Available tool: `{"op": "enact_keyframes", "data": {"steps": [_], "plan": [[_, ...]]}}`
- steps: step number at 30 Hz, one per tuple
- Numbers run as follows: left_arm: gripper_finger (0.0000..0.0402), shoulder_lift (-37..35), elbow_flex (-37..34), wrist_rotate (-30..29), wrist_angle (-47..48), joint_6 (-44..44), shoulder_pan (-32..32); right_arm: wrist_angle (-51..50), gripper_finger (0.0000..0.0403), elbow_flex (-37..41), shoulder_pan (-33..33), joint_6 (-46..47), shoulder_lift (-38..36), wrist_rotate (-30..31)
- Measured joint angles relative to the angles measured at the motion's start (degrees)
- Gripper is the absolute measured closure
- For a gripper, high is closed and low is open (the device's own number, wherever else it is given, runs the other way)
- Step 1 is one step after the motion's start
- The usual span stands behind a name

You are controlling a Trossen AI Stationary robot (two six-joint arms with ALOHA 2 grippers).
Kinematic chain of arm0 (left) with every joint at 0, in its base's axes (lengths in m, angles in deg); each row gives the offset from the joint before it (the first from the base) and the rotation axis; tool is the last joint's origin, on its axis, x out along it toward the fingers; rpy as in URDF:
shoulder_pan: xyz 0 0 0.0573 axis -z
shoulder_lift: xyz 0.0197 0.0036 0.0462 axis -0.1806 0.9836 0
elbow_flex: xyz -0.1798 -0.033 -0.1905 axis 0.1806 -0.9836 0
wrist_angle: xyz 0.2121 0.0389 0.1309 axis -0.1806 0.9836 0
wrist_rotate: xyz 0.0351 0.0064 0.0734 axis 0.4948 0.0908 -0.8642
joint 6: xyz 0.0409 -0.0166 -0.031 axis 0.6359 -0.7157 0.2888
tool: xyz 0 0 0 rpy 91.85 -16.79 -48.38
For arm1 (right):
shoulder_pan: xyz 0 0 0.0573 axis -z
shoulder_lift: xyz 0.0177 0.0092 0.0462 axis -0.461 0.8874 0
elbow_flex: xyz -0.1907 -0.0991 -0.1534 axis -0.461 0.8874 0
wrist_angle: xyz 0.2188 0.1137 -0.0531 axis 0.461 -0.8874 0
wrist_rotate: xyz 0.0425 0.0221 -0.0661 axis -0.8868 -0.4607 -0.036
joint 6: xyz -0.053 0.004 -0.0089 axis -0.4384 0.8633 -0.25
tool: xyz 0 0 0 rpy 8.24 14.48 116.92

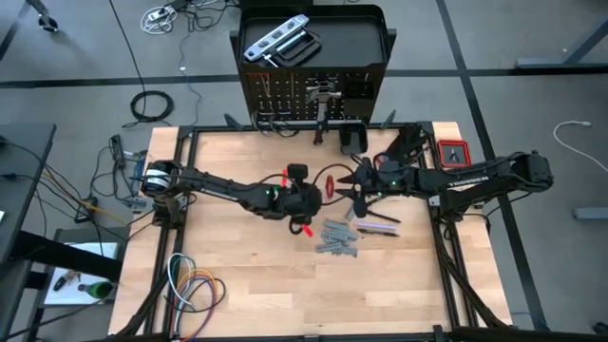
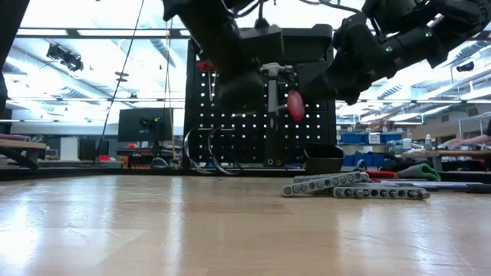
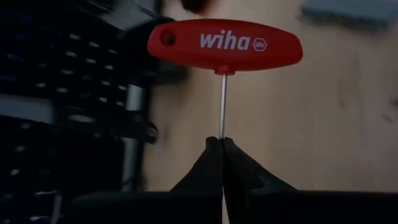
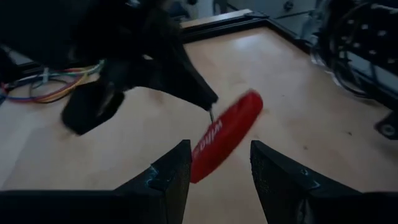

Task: Hang tools onto peg board
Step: Hang the allen wrench onto the peg board

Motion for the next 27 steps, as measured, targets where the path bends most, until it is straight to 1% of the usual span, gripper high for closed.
{"op": "enact_keyframes", "data": {"steps": [3, 9, 13, 15, 17, 21, 22, 25, 27], "plan": [[0.0401, 0.0, 0.0, -2.1, -3.5, 0.8, 0.2, 0.3, 0.0228, 0.0, 0.0, 0.1, 0.0, 2.1], [0.0401, 0.3, 0.1, -2.2, -10.5, 4.9, 0.5, 3.9, 0.0212, 0.0, 0.1, 0.2, 0.0, 1.8], [0.0401, 0.4, 0.1, -2.0, -16.2, 8.2, 1.0, 5.1, 0.0215, 0.0, 0.1, -0.7, 0.0, 1.4], [0.0401, 0.4, 0.1, -1.9, -17.5, 9.4, 1.0, 5.8, 0.0230, 0.0, 0.1, -1.5, 0.0, 1.4], [0.0401, 0.4, 0.1, -1.8, -17.6, 10.3, 1.0, 6.4, 0.0256, 0.0, 0.1, -2.0, 0.0, 1.1], [0.0401, 0.4, 0.1, -1.1, -16.2, 9.9, 0.8, 6.3, 0.0331, 0.0, 0.1, -3.5, 0.0, 0.9], [0.0402, 0.4, 0.1, -1.0, -16.1, 9.6, 0.8, 6.3, 0.0339, 0.0, 0.1, -4.1, 0.0, 0.6], [0.0398, 0.4, 0.1, -0.7, -15.9, 6.8, 0.6, 6.2, 0.0338, 0.0, 0.1, -5.4, 0.0, 0.1], [0.0386, 0.4, 0.2, 1.2, -14.6, 5.0, 0.4, 5.9, 0.0338, 0.0, 0.1, -5.4, 0.0, 0.0]]}}
